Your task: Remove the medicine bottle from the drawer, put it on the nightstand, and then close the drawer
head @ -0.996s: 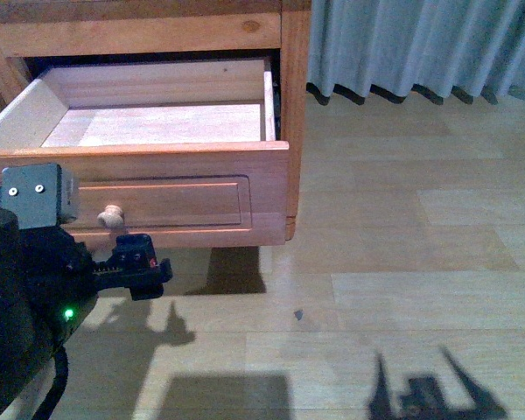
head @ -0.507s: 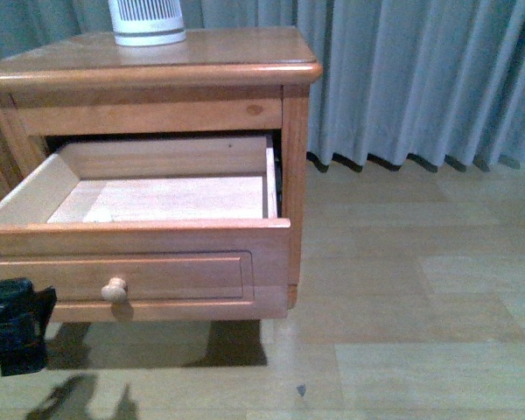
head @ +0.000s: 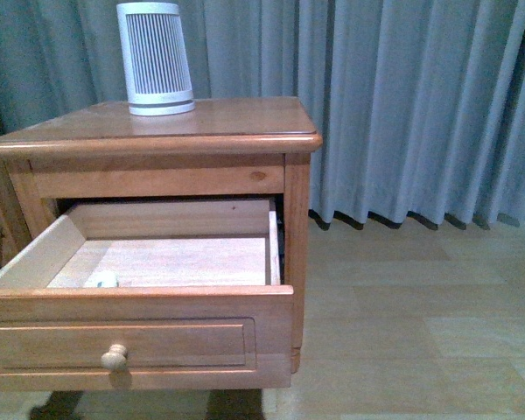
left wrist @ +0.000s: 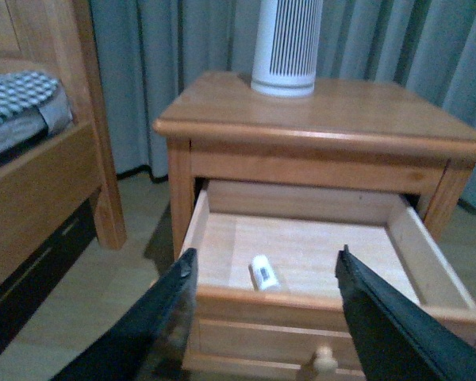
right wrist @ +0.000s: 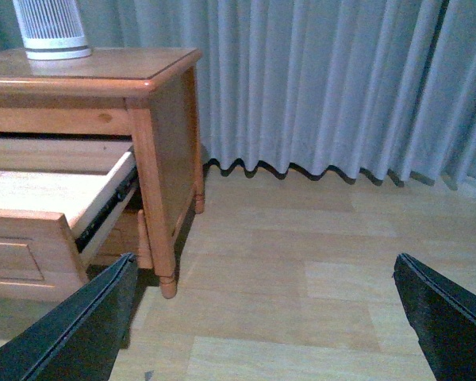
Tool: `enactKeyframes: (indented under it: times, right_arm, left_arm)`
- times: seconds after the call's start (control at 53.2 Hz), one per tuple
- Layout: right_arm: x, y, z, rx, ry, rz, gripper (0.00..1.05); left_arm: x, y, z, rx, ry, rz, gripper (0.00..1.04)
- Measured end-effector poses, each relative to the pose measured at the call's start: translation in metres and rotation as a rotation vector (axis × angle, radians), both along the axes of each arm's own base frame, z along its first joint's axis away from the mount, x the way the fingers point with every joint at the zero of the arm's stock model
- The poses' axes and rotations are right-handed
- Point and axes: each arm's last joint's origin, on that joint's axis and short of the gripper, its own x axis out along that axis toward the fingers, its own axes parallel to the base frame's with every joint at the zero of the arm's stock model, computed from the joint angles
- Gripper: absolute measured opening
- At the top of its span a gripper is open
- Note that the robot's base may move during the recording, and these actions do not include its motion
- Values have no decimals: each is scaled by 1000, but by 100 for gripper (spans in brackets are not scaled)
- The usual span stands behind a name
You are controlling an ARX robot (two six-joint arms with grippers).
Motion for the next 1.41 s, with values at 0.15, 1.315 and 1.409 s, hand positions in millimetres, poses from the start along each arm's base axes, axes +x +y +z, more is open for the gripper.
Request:
enactKeyframes:
  times: [0.15, 1.315, 1.409]
  right_arm:
    - [0, 0, 0, 0, 0, 0, 98]
    - [25, 0, 44, 60, 101, 179, 98]
    - [58, -3, 89, 38, 50, 165, 98]
  left_arm:
    - [-10, 0, -16, 6, 14, 0, 24]
    - [-47, 0, -49, 11, -2, 1, 3]
    - [-48, 0, -49, 11, -2, 0, 3]
